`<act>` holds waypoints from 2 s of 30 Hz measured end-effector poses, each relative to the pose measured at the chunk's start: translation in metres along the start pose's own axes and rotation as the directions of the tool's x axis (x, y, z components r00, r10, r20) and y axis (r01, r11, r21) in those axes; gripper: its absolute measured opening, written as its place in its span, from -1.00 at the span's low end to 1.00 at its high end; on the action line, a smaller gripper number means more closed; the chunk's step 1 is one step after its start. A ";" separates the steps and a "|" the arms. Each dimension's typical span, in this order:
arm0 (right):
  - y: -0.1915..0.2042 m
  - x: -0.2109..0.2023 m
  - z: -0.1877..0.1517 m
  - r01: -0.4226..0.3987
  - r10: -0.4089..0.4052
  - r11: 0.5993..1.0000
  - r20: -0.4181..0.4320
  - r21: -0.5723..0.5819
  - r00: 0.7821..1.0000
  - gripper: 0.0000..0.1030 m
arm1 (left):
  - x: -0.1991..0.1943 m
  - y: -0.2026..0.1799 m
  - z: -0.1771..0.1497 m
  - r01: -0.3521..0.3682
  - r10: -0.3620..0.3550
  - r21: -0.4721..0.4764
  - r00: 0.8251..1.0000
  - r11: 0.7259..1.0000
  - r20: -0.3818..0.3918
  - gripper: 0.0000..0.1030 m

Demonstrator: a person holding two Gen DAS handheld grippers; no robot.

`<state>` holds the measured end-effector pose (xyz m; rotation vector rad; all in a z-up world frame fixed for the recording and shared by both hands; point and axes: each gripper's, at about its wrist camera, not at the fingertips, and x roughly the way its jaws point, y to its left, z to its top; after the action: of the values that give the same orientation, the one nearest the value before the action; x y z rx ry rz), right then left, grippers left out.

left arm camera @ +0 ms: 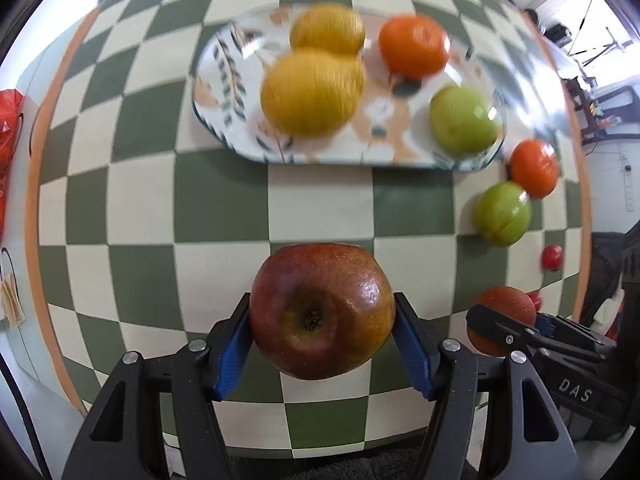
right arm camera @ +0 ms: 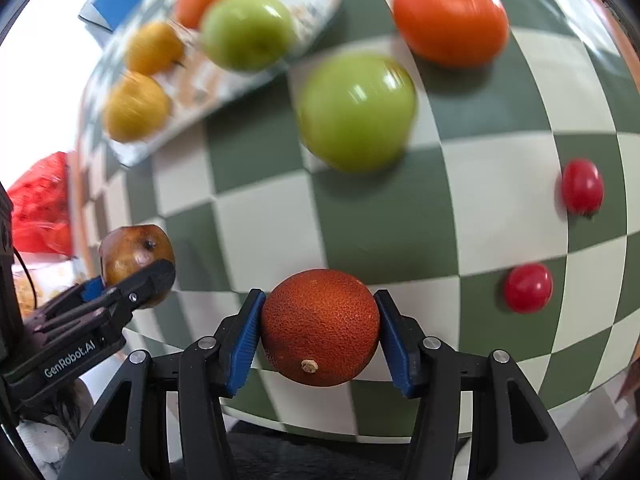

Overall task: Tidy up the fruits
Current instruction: 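Place the dark orange on the plate while the left tool places the red apple, then lift both open tools back from the plate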

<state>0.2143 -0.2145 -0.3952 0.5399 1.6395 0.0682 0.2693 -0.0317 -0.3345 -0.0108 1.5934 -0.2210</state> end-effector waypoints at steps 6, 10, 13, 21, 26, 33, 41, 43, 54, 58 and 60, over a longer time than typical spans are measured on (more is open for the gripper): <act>0.029 -0.056 0.036 -0.099 0.101 0.995 0.122 -0.026 0.987 0.12 | -0.062 0.018 0.047 0.052 -0.047 -0.055 0.995 0.997 0.094 0.23; 0.044 -0.088 0.086 -0.100 0.109 0.994 0.212 -0.052 0.971 0.12 | -0.077 0.029 0.096 0.018 -0.007 -0.078 0.990 0.997 0.138 0.24; 0.046 -0.098 0.127 -0.050 0.064 0.997 0.259 -0.057 0.964 0.12 | -0.063 0.043 0.134 -0.010 0.022 -0.108 0.993 0.994 0.112 0.24; 0.030 -0.072 0.190 0.074 -0.059 0.995 0.205 -0.069 0.977 0.12 | -0.001 0.073 0.178 -0.017 0.006 -0.182 0.998 0.983 -0.058 0.24; 0.026 -0.048 0.195 0.089 -0.077 0.994 0.164 -0.064 0.983 0.12 | 0.024 0.077 0.181 -0.015 -0.011 -0.196 0.991 0.980 -0.131 0.25; 0.030 -0.039 0.195 0.112 -0.100 0.991 0.149 -0.076 0.984 0.18 | 0.025 0.071 0.185 0.001 -0.024 -0.195 0.993 0.981 -0.113 0.37; 0.043 -0.049 0.191 0.214 -0.192 0.970 0.174 -0.114 0.966 0.84 | 0.002 0.064 0.180 -0.079 0.073 -0.153 0.996 0.985 -0.041 0.86; 0.046 -0.053 0.185 0.250 -0.224 0.960 0.191 -0.125 0.956 0.84 | -0.003 0.060 0.173 -0.093 0.090 -0.140 0.996 0.986 -0.025 0.86; 0.060 -0.076 0.133 0.310 -0.261 0.939 0.274 -0.152 0.926 0.84 | -0.042 0.029 0.109 -0.178 0.189 -0.082 0.970 0.981 0.154 0.86; 0.062 -0.093 0.108 0.306 -0.248 0.940 0.315 -0.151 0.916 0.84 | -0.066 0.028 0.087 -0.191 0.203 -0.074 0.953 0.979 0.227 0.86; 0.063 -0.103 0.095 0.310 -0.245 0.938 0.341 -0.152 0.908 0.84 | -0.077 0.027 0.076 -0.189 0.202 -0.074 0.944 0.979 0.261 0.86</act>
<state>0.3284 -0.2230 -0.2926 0.1437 1.3582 -0.0609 0.3510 -0.0049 -0.2639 0.0776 1.3190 -0.0232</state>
